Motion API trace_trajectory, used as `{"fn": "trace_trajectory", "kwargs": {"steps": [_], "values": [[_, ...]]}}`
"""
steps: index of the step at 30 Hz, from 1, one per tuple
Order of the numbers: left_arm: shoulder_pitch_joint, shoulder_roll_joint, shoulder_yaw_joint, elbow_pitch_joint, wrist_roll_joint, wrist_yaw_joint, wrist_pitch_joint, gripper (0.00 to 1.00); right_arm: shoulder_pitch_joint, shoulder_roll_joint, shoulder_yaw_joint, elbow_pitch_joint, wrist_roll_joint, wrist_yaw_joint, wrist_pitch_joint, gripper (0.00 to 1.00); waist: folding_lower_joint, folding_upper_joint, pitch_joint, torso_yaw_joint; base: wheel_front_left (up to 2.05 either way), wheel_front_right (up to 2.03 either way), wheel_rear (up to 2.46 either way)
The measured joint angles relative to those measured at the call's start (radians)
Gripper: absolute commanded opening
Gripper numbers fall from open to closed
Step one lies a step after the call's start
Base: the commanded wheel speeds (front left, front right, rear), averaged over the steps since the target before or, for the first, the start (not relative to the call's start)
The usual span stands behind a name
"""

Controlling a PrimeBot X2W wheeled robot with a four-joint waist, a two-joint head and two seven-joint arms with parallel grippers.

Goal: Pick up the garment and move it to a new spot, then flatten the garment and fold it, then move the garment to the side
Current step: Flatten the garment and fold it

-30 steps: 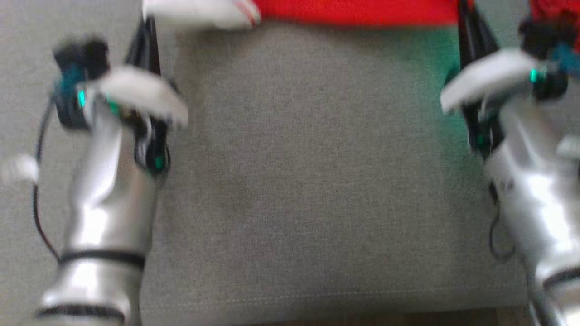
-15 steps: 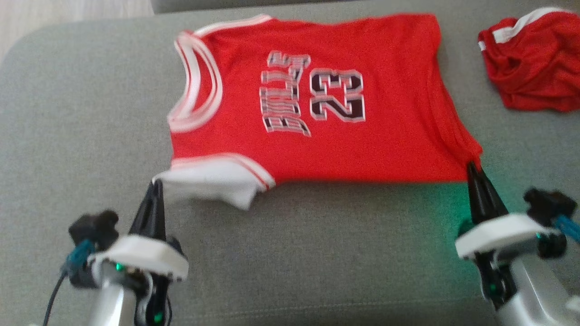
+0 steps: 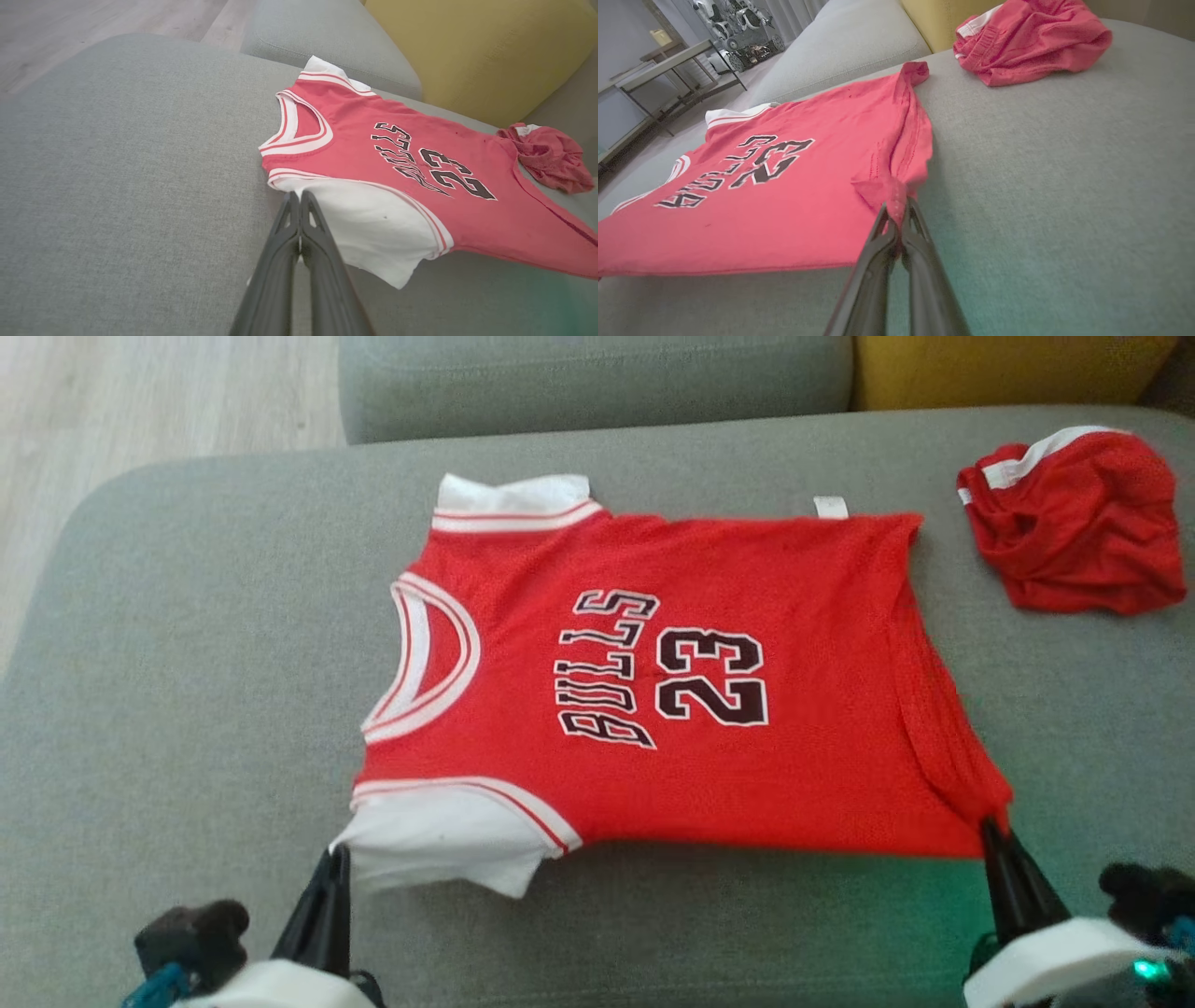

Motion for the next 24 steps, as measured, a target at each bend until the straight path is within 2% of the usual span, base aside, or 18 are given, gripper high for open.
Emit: {"fn": "trace_trajectory", "kwargs": {"steps": [6,12,18,24], "values": [[0.072,0.013,-0.022,-0.094,0.000,0.017,0.074,0.00,0.068,0.021,-0.027,-0.072,-0.031,0.000,0.060,0.00,0.0000,0.0000,-0.022,-0.007,0.00,0.00,0.00],[0.068,0.031,-0.022,-0.110,-0.005,0.013,0.097,0.00,0.069,0.044,-0.043,-0.089,-0.038,0.000,0.110,0.00,0.0000,0.0000,-0.018,-0.008,0.00,0.00,0.00],[-0.062,0.038,-0.018,-0.038,-0.084,-0.043,0.127,0.00,0.042,0.045,-0.066,-0.063,-0.037,0.000,0.147,0.00,0.0000,0.0000,0.017,-0.017,0.00,0.00,0.00],[-0.257,0.053,-0.020,0.082,-0.127,-0.096,0.152,0.00,-0.103,0.045,-0.075,0.003,-0.026,0.000,0.182,0.00,0.0001,-0.0001,0.075,-0.032,0.00,0.00,0.00]]}}
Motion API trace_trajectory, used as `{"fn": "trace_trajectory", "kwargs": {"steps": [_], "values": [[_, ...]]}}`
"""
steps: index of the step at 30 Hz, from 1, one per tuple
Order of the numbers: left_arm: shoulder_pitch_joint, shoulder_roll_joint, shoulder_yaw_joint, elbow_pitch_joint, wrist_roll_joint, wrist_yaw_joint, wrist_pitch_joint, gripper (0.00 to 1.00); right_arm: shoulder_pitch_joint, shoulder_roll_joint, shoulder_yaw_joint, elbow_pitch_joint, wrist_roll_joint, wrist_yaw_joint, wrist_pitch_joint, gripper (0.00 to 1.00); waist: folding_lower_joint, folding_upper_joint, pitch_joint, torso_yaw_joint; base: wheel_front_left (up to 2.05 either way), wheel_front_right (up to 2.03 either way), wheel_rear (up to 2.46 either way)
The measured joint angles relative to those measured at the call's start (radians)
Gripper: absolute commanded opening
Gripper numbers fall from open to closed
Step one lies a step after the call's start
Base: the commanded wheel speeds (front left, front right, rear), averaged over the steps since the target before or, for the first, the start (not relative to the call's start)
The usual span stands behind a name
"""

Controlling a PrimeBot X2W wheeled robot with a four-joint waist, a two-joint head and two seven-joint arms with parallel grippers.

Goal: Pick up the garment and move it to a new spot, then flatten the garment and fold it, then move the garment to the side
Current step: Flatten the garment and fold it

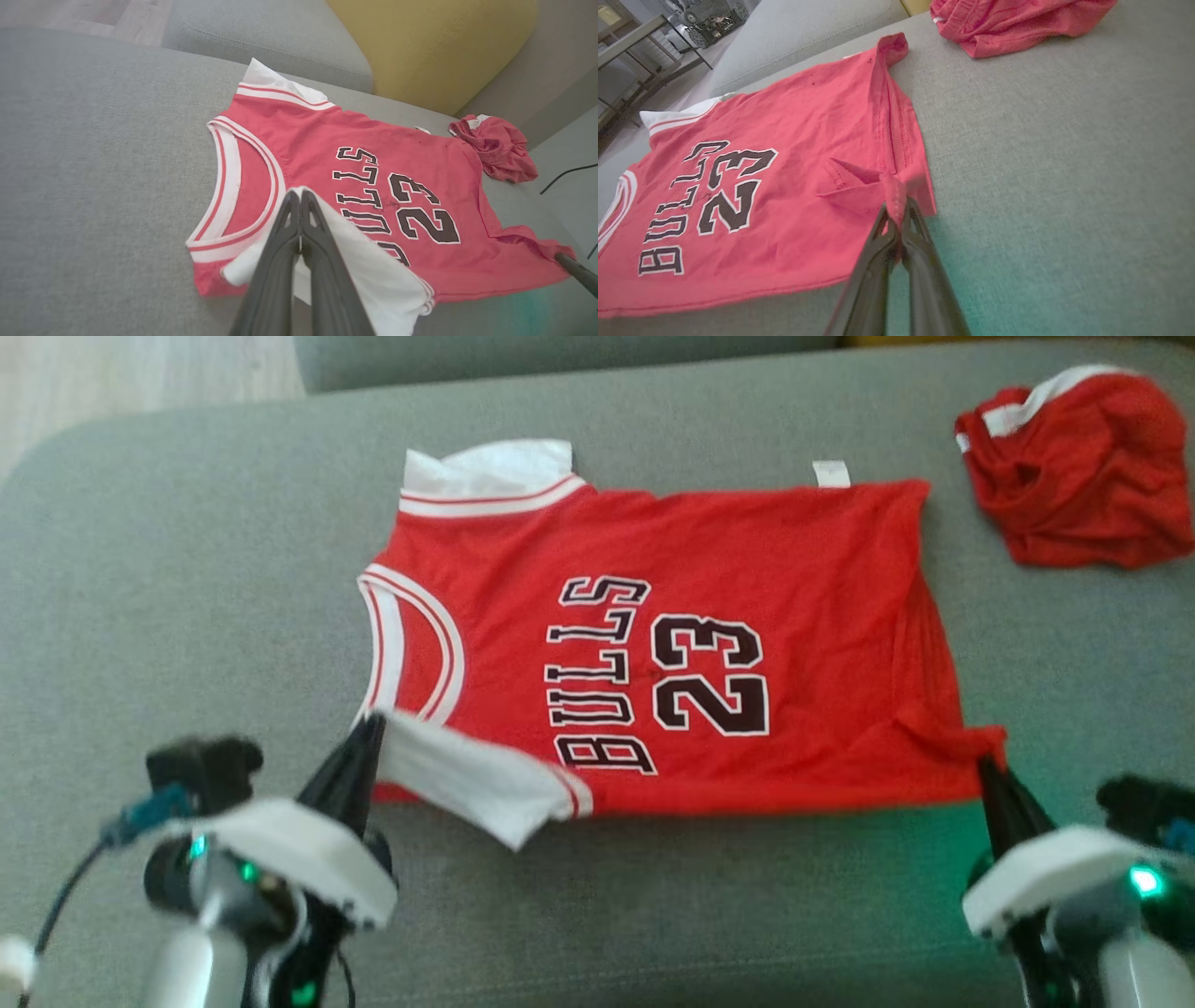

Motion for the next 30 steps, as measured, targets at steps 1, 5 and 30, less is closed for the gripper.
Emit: {"fn": "trace_trajectory", "kwargs": {"steps": [1,5,30], "values": [[-0.031,0.001,0.000,0.024,-0.005,-0.007,0.000,0.00,-0.025,0.000,0.000,0.013,0.001,0.000,0.004,0.00,0.0000,0.0000,0.010,-0.002,0.00,0.00,0.00],[-0.136,0.003,-0.001,0.113,-0.015,-0.032,0.007,0.00,-0.106,0.000,0.001,0.064,0.019,0.000,0.019,0.00,0.0001,0.0000,0.050,-0.010,0.00,0.00,0.00],[-0.289,-0.016,-0.001,0.327,0.122,-0.009,-0.448,1.00,-0.216,-0.053,0.100,-0.020,0.031,0.000,-0.248,1.00,0.0001,0.0000,0.140,-0.006,0.00,0.00,0.00]]}}
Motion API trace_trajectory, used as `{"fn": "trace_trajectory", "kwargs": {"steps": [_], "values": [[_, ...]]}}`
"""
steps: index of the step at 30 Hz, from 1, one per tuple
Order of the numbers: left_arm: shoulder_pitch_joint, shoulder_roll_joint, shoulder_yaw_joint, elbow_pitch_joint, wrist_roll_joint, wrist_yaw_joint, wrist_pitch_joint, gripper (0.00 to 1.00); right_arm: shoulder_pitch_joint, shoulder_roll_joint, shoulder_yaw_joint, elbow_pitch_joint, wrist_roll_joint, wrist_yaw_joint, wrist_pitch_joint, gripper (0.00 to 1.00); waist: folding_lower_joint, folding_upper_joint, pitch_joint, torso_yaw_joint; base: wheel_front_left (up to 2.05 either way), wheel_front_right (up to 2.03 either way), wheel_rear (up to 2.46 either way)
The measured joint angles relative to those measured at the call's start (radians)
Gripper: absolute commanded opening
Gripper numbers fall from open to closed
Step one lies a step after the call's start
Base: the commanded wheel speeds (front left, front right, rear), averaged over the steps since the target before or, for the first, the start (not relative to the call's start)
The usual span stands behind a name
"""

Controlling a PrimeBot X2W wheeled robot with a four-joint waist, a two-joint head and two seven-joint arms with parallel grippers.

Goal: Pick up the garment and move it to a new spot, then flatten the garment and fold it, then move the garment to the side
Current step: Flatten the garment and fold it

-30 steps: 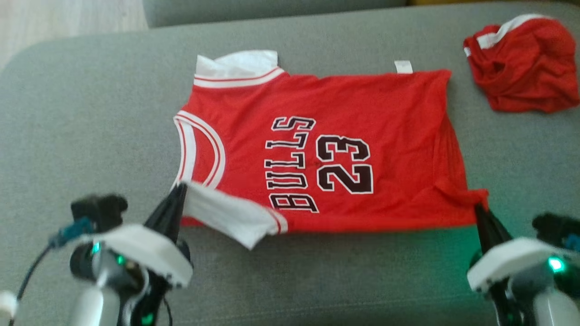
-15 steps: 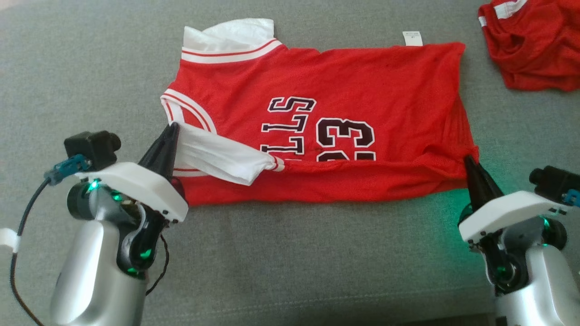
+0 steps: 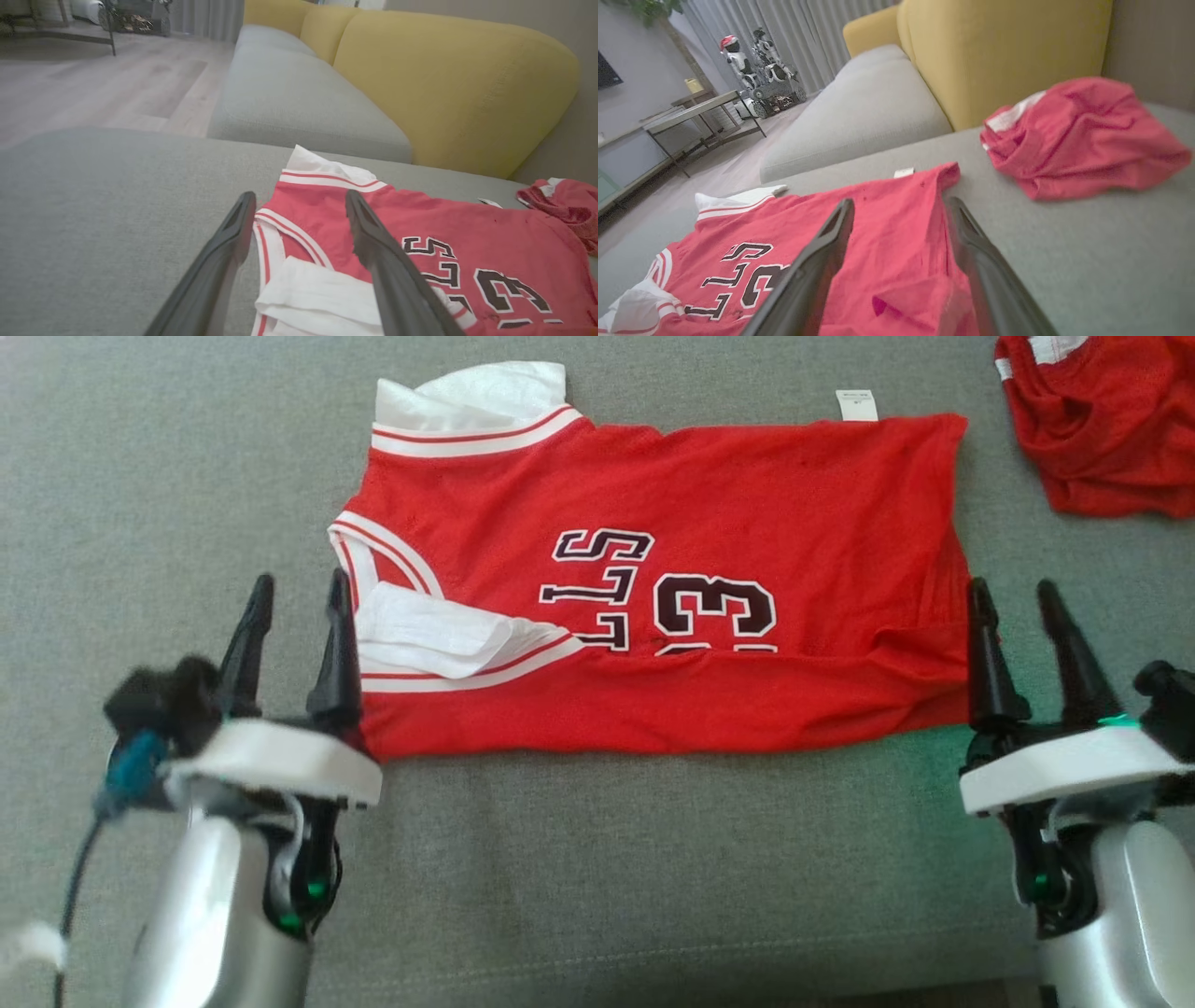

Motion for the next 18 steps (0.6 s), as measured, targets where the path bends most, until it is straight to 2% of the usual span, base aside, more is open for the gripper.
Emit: {"fn": "trace_trajectory", "kwargs": {"steps": [4,8,18], "values": [[0.067,-0.001,-0.001,-0.030,0.053,0.035,-0.063,1.00,0.027,-0.012,0.003,-0.036,-0.086,0.000,-0.067,1.00,0.0000,0.0000,-0.020,0.000,0.00,0.00,0.00],[0.138,-0.002,-0.003,-0.069,0.093,0.060,-0.081,1.00,0.088,-0.012,0.012,-0.050,-0.139,0.000,-0.095,1.00,-0.0001,0.0000,-0.044,-0.001,0.00,0.00,0.00],[0.268,-0.008,-0.009,-0.072,0.126,0.077,-0.082,1.00,0.190,-0.003,0.028,-0.058,-0.178,0.000,-0.101,1.00,-0.0001,0.0000,-0.097,-0.006,0.00,0.00,0.00]]}}
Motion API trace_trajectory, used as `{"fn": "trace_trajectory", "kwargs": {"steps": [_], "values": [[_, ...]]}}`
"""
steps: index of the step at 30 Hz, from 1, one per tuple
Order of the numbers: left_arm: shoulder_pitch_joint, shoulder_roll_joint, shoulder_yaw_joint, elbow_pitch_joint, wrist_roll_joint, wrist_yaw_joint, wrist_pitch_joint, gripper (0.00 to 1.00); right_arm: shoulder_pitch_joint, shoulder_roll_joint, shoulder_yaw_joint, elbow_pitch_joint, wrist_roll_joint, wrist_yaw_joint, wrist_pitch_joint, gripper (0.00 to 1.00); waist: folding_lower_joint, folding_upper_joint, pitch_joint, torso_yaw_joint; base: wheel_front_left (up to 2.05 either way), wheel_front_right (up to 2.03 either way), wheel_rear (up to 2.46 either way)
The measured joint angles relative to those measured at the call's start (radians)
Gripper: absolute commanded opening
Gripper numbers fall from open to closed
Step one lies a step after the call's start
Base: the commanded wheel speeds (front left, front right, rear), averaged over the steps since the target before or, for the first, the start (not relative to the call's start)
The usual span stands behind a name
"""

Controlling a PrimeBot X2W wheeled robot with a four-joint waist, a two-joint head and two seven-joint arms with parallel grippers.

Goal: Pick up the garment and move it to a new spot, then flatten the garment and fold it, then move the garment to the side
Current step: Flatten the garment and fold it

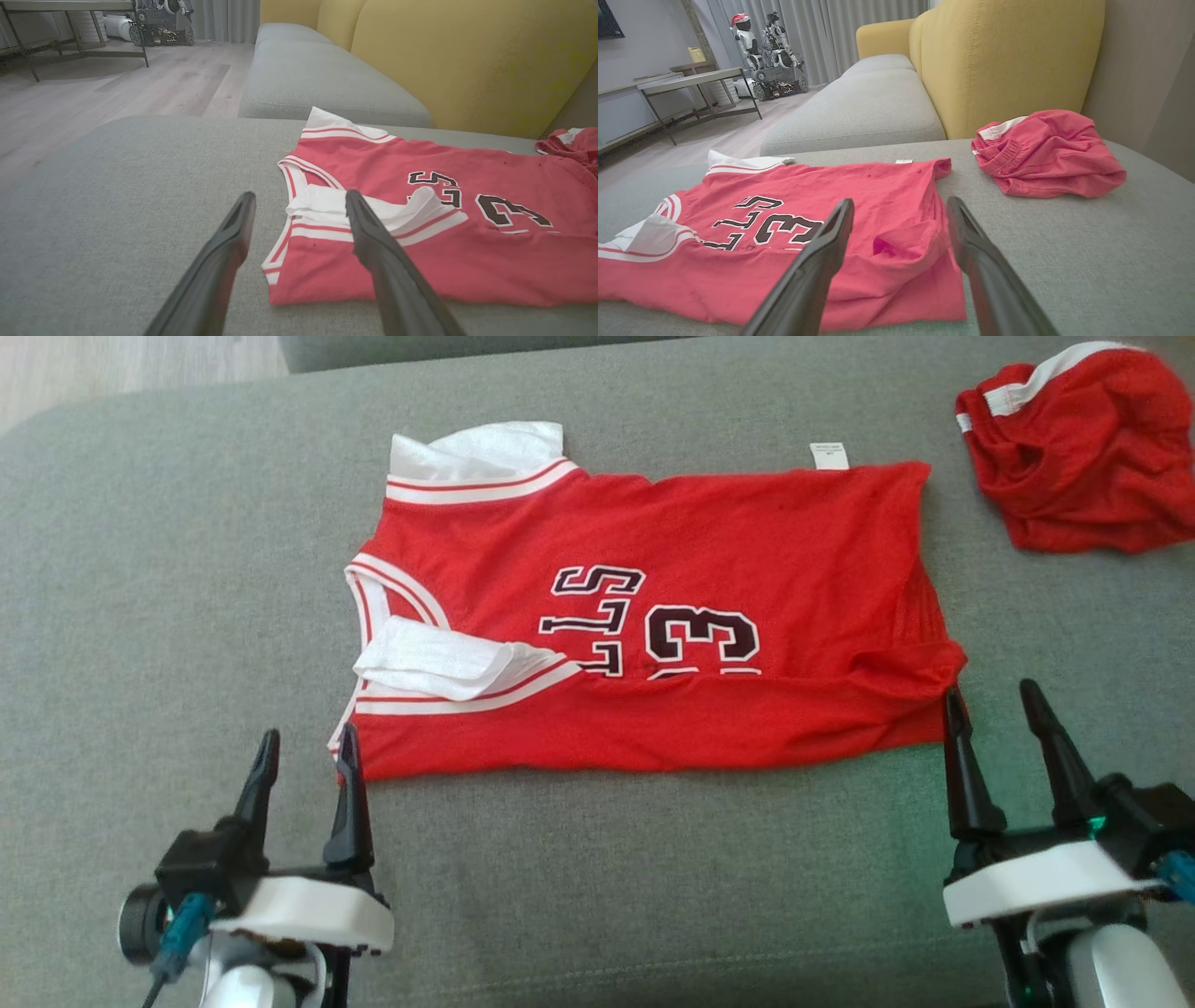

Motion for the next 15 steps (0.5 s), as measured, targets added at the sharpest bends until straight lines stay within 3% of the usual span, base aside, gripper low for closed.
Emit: {"fn": "trace_trajectory", "kwargs": {"steps": [15], "values": [[0.013,-0.003,0.001,0.010,0.005,-0.009,0.000,1.00,0.011,0.017,-0.001,-0.004,0.001,0.000,0.008,1.00,0.0000,0.0000,-0.026,-0.011,0.00,0.00,0.00]]}}
